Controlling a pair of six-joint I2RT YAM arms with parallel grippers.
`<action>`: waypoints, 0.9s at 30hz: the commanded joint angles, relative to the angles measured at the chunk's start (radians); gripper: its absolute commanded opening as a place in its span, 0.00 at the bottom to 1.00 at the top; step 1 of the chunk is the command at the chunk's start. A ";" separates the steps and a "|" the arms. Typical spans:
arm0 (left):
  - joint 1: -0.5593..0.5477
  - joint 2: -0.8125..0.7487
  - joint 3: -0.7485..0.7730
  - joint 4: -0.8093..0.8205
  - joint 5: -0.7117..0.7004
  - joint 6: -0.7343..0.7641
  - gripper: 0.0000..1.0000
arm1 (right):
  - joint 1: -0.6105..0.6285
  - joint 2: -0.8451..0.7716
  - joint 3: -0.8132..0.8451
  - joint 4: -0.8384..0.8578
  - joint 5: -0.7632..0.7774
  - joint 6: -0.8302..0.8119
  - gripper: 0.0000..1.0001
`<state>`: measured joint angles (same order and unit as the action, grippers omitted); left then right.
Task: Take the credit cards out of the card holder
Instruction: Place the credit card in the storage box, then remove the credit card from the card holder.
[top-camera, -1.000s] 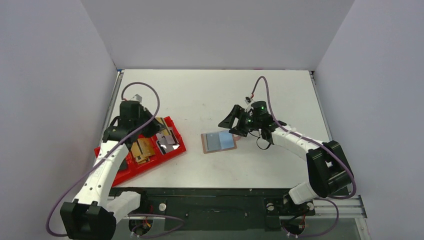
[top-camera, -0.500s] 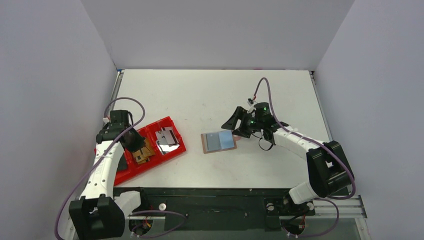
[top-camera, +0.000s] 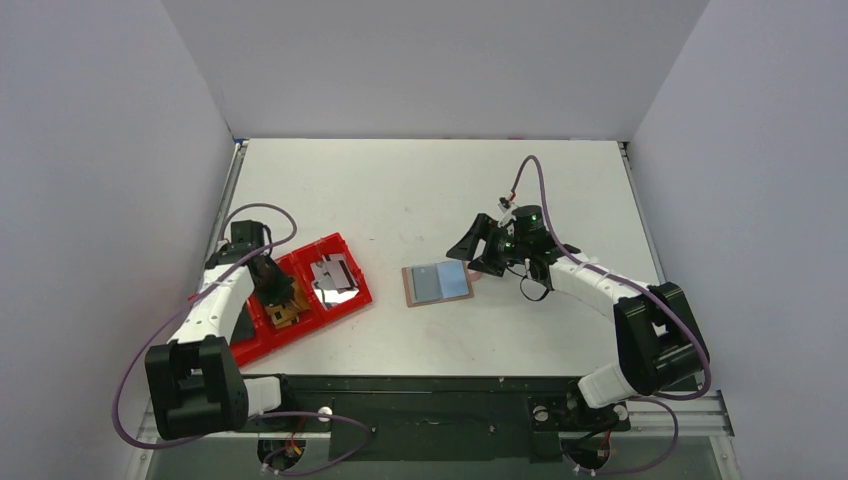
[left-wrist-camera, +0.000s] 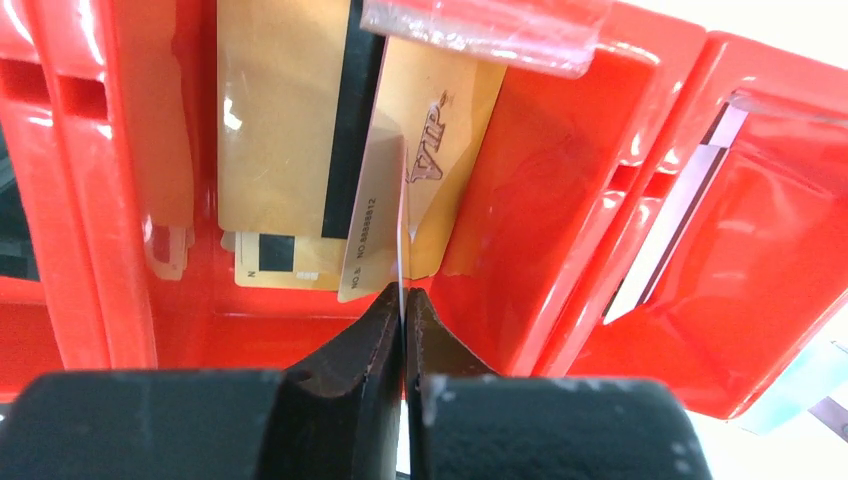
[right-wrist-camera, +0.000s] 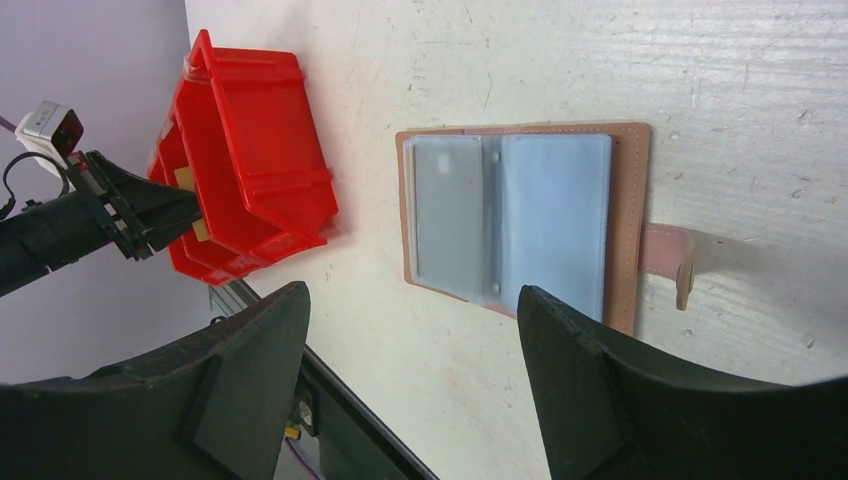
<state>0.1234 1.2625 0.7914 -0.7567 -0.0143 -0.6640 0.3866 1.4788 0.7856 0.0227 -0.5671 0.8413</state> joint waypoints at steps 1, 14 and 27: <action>0.013 0.005 0.040 0.059 0.014 0.048 0.05 | 0.002 -0.043 0.001 0.028 -0.009 -0.029 0.72; -0.028 -0.110 0.166 -0.057 -0.069 0.089 0.46 | 0.063 -0.036 0.053 -0.106 0.116 -0.105 0.72; -0.397 0.010 0.255 0.154 0.158 0.026 0.50 | 0.241 0.103 0.222 -0.284 0.380 -0.176 0.66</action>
<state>-0.2024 1.2297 1.0000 -0.7174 0.0532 -0.6136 0.5785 1.5169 0.9306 -0.2016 -0.3115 0.7071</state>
